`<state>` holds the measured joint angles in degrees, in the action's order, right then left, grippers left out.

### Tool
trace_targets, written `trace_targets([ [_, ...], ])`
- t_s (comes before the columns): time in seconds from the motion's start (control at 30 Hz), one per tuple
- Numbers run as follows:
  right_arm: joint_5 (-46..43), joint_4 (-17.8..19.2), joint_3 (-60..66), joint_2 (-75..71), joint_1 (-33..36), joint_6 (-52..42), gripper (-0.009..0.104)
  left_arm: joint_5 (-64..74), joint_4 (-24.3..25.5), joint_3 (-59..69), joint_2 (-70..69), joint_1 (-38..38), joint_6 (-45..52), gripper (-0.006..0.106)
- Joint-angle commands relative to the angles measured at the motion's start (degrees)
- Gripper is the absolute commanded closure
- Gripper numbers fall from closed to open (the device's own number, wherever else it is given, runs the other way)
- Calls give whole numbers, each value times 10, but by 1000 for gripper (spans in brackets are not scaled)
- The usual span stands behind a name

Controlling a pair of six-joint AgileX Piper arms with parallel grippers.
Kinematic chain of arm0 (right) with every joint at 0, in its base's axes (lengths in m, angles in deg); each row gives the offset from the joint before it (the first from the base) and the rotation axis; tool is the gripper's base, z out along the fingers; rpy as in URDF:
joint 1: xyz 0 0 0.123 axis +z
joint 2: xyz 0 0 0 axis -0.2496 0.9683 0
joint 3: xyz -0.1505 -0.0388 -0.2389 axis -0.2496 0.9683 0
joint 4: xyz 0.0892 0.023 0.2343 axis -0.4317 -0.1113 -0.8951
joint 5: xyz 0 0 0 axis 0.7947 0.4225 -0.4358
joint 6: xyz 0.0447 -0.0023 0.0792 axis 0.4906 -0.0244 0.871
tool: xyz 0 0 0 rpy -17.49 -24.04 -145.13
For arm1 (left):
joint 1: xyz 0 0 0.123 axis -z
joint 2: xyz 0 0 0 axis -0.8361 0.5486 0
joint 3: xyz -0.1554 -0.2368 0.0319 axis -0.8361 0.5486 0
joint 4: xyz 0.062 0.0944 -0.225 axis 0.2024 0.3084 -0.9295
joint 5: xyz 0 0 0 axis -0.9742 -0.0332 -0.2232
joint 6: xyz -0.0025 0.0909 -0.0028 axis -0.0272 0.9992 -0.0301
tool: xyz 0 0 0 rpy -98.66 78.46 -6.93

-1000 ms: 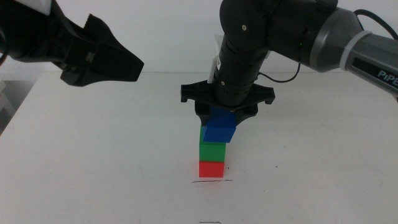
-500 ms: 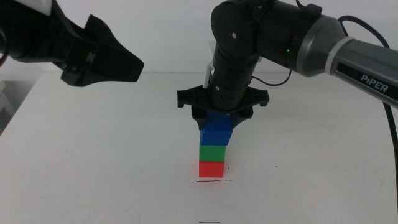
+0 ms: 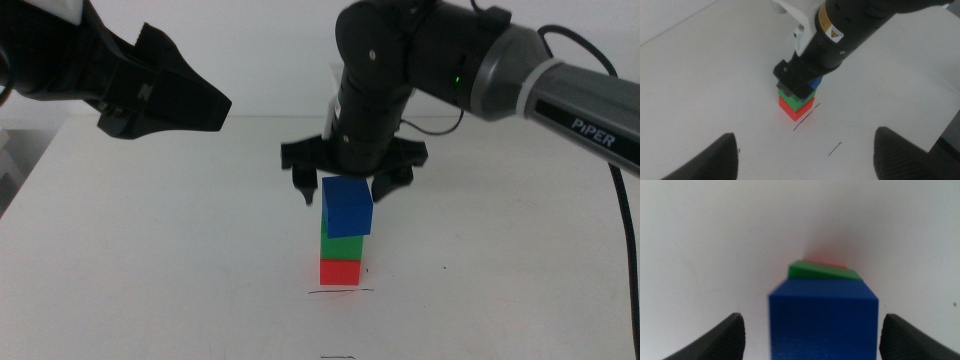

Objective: Stack red cubes first, then green, then blue cubes in a specific spot.

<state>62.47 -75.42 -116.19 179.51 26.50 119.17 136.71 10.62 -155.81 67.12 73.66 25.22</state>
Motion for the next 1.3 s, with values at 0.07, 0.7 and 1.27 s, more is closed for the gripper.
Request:
trace_targets([
  [0.07,13,9,-60,-34,-3,-15,13,-24,-20,-13,-11,4,-6,9],
  [0.7,-33,-1,85,-309,-201,-174,13,-23,-20,-13,-11,4,-6,9],
  [1.27,-120,-24,279,-545,-379,-232,14,-23,-20,-13,-11,4,-6,9],
])
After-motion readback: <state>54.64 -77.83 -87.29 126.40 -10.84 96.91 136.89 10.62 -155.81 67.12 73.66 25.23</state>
